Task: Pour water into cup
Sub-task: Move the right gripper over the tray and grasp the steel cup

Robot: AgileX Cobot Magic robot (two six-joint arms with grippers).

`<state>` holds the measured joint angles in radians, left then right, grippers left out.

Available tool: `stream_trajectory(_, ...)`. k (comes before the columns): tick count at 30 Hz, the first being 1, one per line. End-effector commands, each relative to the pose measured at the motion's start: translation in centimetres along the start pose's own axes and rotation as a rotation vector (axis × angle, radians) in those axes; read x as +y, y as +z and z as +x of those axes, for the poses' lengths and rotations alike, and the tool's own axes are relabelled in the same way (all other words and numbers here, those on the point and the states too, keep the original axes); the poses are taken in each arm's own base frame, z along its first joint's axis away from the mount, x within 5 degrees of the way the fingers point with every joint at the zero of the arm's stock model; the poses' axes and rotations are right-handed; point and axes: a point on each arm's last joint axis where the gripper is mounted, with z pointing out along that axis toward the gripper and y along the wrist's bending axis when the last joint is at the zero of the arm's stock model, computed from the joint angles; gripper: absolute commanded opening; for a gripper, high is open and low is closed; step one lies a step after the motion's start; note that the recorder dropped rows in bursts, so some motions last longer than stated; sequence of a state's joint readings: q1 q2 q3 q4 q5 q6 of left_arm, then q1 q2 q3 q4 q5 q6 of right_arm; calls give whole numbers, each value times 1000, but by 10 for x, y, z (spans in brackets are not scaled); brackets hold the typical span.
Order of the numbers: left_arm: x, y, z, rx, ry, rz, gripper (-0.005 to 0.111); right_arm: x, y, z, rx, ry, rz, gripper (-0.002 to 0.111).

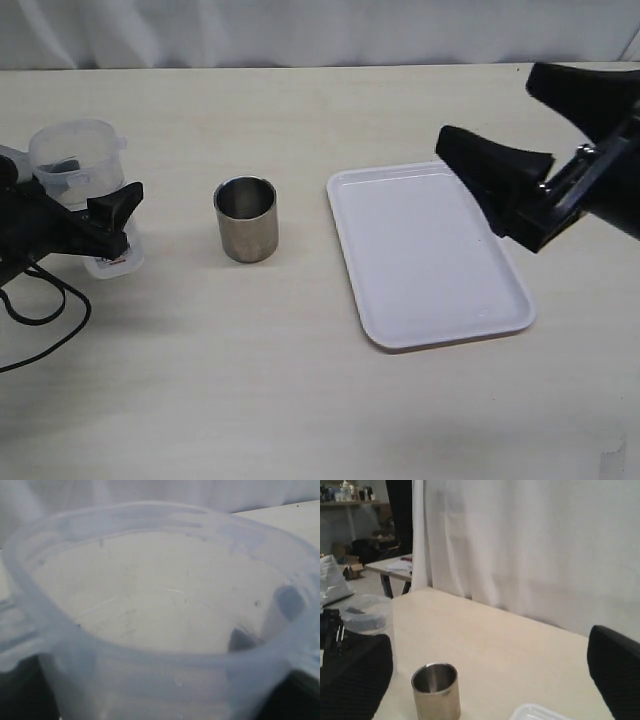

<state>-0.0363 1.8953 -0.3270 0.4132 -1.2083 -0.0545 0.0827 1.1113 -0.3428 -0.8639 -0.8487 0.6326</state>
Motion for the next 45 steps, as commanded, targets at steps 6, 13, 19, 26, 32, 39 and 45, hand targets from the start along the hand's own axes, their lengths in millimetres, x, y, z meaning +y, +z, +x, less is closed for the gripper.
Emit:
stream_trajectory(6, -2, 0, -1, -11, 5, 21, 0, -22, 69, 50, 49, 5, -304, 99)
stream_trajectory(13, -3, 0, -1, -10, 8, 37, 0, -40, 131, 109, 198, 37, -564, 99)
stream_trajectory(19, -3, 0, -1, -10, 8, 37, 0, -29, 186, 140, 221, -4, -649, 99)
stream_trajectory(26, -3, 0, -1, -10, 8, 39, 0, -25, 211, 148, 275, -35, -646, 99)
stream_trajectory(32, -3, 0, -1, -9, 10, 42, 0, -25, 227, 157, 325, -41, -637, 99)
stream_trajectory(39, -4, 0, -1, -9, 10, 45, 0, -15, 245, 164, 321, -55, -680, 99)
stream_trajectory(45, -4, 0, -1, -9, 10, 45, 0, -13, 258, 177, 323, -61, -689, 99)
